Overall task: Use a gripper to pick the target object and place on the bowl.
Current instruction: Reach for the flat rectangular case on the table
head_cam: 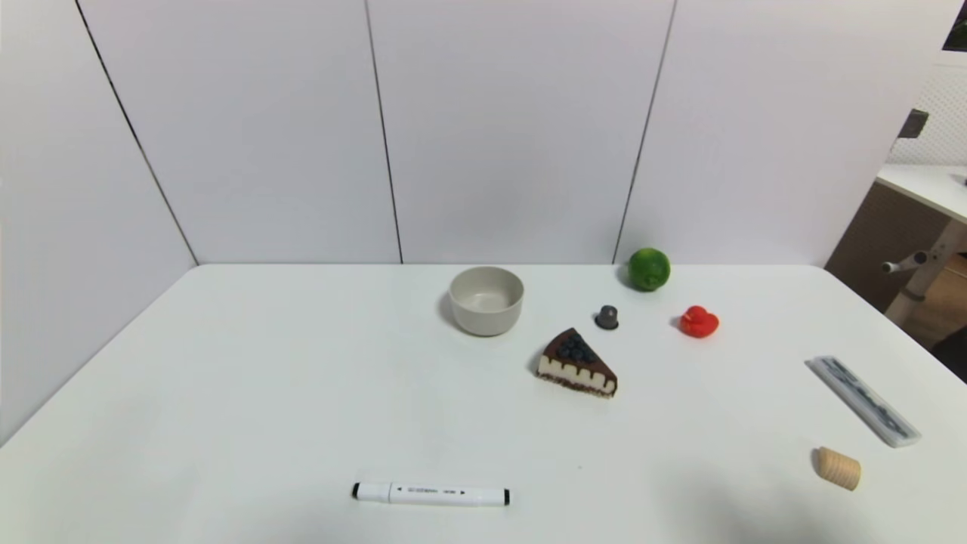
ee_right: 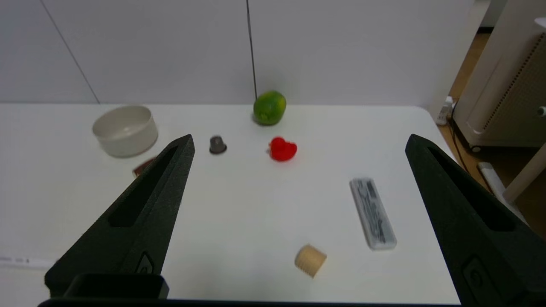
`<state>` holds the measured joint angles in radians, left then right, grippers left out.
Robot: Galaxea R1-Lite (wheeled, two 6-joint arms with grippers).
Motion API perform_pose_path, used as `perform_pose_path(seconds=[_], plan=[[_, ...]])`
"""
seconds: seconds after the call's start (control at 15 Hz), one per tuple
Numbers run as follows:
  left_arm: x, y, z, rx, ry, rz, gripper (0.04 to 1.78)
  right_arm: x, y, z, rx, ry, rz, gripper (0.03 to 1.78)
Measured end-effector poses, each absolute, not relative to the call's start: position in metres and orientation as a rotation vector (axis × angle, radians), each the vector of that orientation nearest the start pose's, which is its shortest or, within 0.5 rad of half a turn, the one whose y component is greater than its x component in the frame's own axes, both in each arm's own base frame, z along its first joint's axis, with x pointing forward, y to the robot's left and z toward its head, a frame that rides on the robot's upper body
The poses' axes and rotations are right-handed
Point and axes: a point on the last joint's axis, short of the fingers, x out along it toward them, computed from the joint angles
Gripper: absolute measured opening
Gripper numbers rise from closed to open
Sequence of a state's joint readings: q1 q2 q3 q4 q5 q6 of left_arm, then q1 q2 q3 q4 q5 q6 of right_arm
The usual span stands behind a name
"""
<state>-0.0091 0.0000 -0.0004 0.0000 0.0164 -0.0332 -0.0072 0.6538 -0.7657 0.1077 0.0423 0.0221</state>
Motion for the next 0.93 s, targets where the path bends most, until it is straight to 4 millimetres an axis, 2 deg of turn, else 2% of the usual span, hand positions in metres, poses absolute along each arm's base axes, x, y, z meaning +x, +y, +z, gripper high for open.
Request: perform_pose_path(seconds=[0.2,0.33,0.47,0.67,0.93], plan=[[-0.023,0.001,0.075,-0.033,0.0,0.007,1.69,0.072,0.0,0.324,0.024,-0.002,0.032,1.71],[-0.023,0.001,0.075,-0.033,0.0,0.007,1.69,0.102,-0.002,0.34,0.017,0.021,0.017,1.71],[-0.023,0.001,0.075,-0.033,0.0,0.007,1.69,0.134,-0.011,0.339,-0.009,0.083,0.009,1.71],[-0.023,0.001,0.075,-0.033,0.0,0.007,1.69,0.173,-0.034,0.327,-0.066,0.184,0.071,1.71],[-0.023,0.001,0.075,-0.033,0.0,0.007,1.69,0.209,-0.055,0.312,-0.109,0.362,0.102,1.71]])
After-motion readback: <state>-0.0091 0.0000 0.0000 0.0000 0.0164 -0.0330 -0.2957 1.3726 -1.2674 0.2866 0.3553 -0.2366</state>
